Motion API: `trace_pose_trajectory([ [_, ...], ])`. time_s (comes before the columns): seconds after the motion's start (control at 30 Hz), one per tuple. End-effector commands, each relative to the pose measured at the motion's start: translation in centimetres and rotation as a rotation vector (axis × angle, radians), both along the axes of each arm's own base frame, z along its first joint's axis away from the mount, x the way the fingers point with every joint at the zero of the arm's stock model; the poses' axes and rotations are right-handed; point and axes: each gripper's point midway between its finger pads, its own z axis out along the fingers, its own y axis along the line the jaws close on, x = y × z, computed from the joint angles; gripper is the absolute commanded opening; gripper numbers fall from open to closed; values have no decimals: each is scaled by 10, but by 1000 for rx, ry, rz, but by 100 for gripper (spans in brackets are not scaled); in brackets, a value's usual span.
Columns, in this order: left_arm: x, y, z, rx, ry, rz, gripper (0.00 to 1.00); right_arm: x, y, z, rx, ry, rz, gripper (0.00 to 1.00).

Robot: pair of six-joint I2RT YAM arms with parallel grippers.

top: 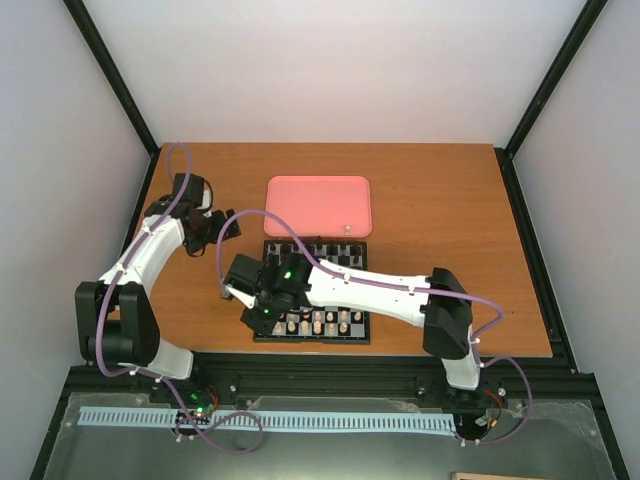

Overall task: Set up the chess pieces on the board
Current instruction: Place the chess piece on the chessboard.

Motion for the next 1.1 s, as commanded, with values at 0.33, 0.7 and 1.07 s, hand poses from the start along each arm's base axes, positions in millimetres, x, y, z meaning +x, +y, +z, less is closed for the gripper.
trace_pose_trajectory([
  [0.33,5,-1,24,-8,-80,2,100,-3,14,-68,-114,17,72,7],
  [0.7,8,-2,19,-6,-71,-9,100,8,5,-90,-195,-5,28,7],
  [1.07,7,-2,18,-2,-68,-12,100,16,1,-105,-252,8,10,7],
])
